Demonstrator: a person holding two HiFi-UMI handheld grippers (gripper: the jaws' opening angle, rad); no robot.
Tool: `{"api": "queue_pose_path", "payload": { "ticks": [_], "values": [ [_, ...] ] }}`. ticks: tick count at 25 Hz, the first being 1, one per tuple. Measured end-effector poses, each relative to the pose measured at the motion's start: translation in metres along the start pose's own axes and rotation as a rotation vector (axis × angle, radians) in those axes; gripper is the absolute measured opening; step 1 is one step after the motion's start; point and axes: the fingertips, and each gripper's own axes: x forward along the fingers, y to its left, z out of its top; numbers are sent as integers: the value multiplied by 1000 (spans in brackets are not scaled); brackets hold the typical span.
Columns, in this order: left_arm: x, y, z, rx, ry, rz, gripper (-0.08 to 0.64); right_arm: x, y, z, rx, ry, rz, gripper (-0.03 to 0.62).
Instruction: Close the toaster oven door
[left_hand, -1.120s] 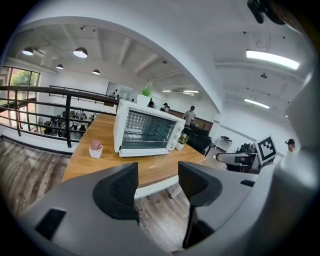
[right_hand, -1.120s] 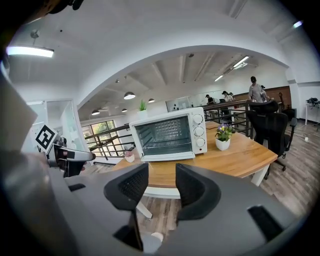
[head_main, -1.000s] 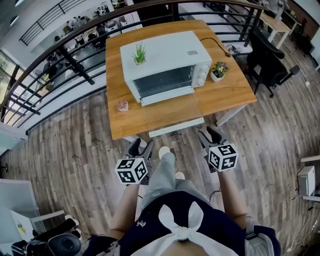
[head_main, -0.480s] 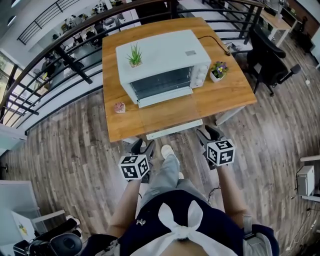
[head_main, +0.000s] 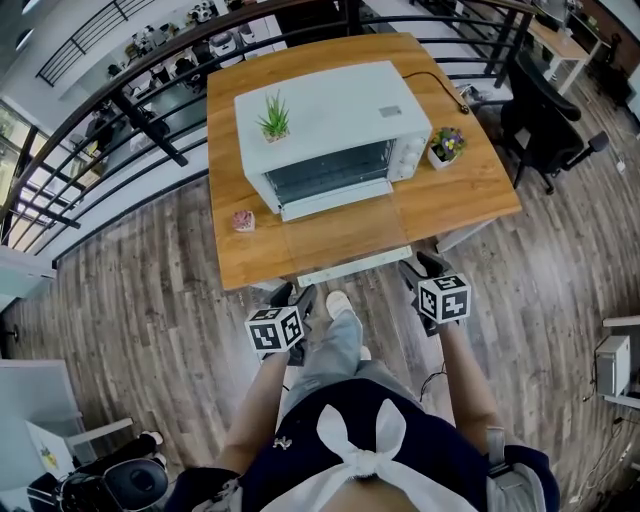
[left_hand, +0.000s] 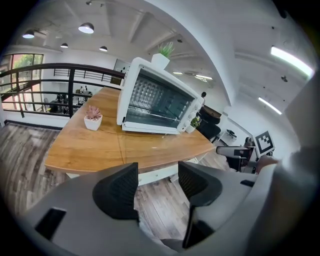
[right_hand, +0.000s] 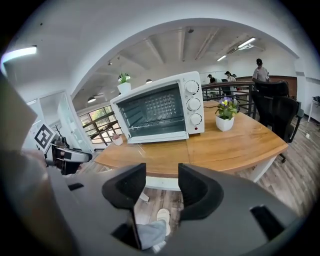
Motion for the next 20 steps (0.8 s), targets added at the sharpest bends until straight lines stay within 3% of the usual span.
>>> {"api": "queue_pose_path", "payload": {
  "ticks": [14,20],
  "values": [
    [41,31,-22,-9,137,26,241,48,-29,-26,41,139,-3,227],
    [52,41,-33,-59,174,20,241,67,-46,-42,83,199,-15,235]
  ]
}}
